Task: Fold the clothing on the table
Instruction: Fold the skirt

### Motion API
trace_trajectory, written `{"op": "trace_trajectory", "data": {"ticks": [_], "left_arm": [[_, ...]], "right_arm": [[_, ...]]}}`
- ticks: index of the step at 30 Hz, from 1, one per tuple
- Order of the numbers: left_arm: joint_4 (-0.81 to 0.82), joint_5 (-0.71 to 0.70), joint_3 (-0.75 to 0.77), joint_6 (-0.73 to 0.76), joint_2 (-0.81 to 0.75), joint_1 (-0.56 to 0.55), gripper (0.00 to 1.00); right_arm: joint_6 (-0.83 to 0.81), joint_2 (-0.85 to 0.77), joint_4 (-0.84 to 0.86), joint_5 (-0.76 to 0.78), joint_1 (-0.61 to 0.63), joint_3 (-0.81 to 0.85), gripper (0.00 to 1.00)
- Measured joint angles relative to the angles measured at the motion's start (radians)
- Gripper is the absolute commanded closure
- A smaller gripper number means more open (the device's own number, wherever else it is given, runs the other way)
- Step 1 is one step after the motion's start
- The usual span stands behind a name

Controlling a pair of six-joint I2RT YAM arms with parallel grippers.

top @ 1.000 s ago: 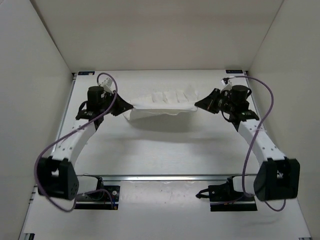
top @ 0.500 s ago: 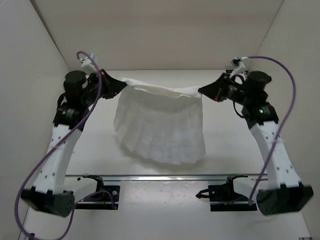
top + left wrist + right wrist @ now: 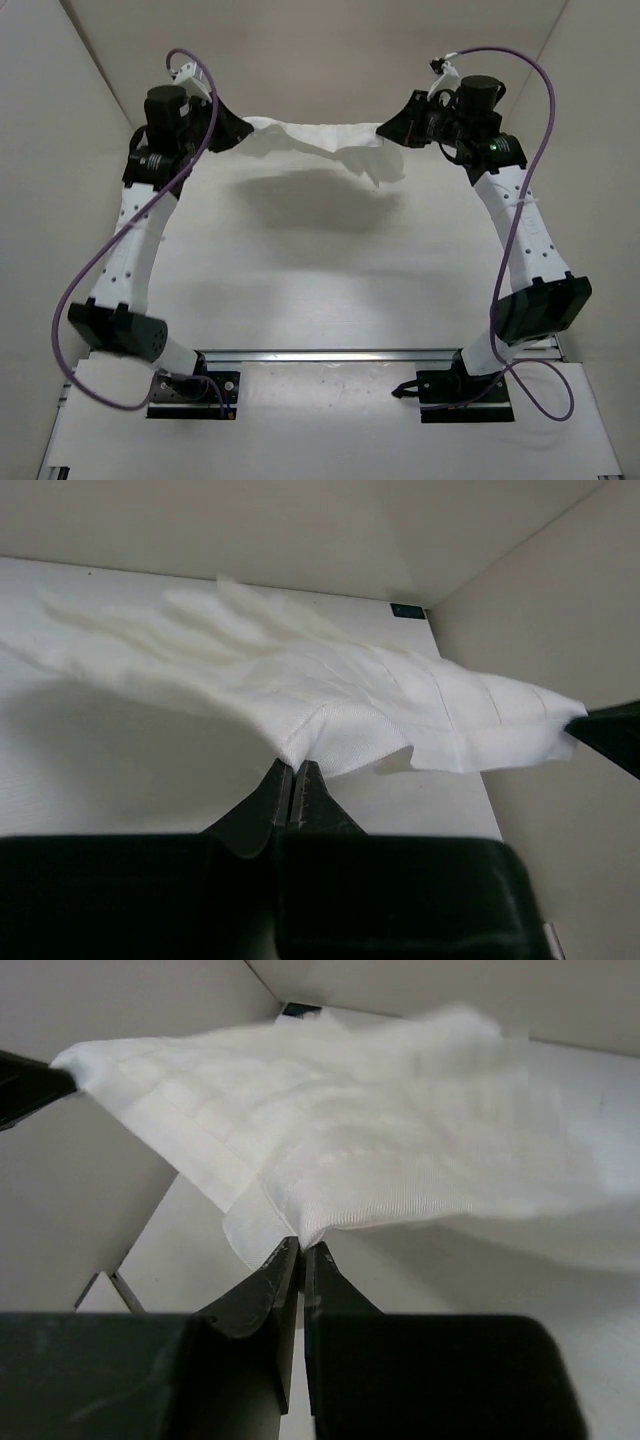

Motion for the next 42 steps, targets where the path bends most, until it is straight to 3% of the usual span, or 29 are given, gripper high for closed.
{"op": "trace_trajectory", "data": {"ticks": [6, 9, 13, 17, 22, 25, 38, 42], "left_arm": [[0.167, 0.006, -0.477, -0.026, -0.290, -0.058, 1.00], [0.265, -0.005, -0.803, -0.045, -0.362, -0.100, 1.00], [0.250, -0.034, -1.175, -0.064, -0.411, -0.169, 1.00], [0.163, -0.034, -1.374, -0.072, -0.560, -0.254, 1.00], [0.069, -0.035, -1.407, -0.092, -0.864, -0.264, 1.00], [0.016, -0.029, -1.379, -0.107, -0.966, -0.266, 1.00], [-0.232, 0.108, -1.174, -0.119, -1.058, -0.225, 1.00], [-0.179, 0.116, -1.081, -0.106, -0.965, -0.190, 1.00]], "right_arm": [[0.005, -0.102, 0.124, -0.020, -0.018, -0.368, 1.00], [0.045, -0.131, 0.224, 0.007, -0.010, -0.706, 1.00], [0.106, -0.230, 0.209, 0.057, 0.018, -1.098, 1.00], [0.133, -0.459, 0.133, 0.098, 0.074, -1.276, 1.00], [0.177, -0.748, 0.056, 0.149, 0.143, -1.316, 1.00], [0.190, -0.859, -0.020, 0.167, 0.140, -1.316, 1.00], [0.182, -1.197, -0.330, 0.025, 0.047, -1.265, 1.00], [0.153, -1.130, -0.282, -0.017, -0.008, -1.220, 1.00]]}}
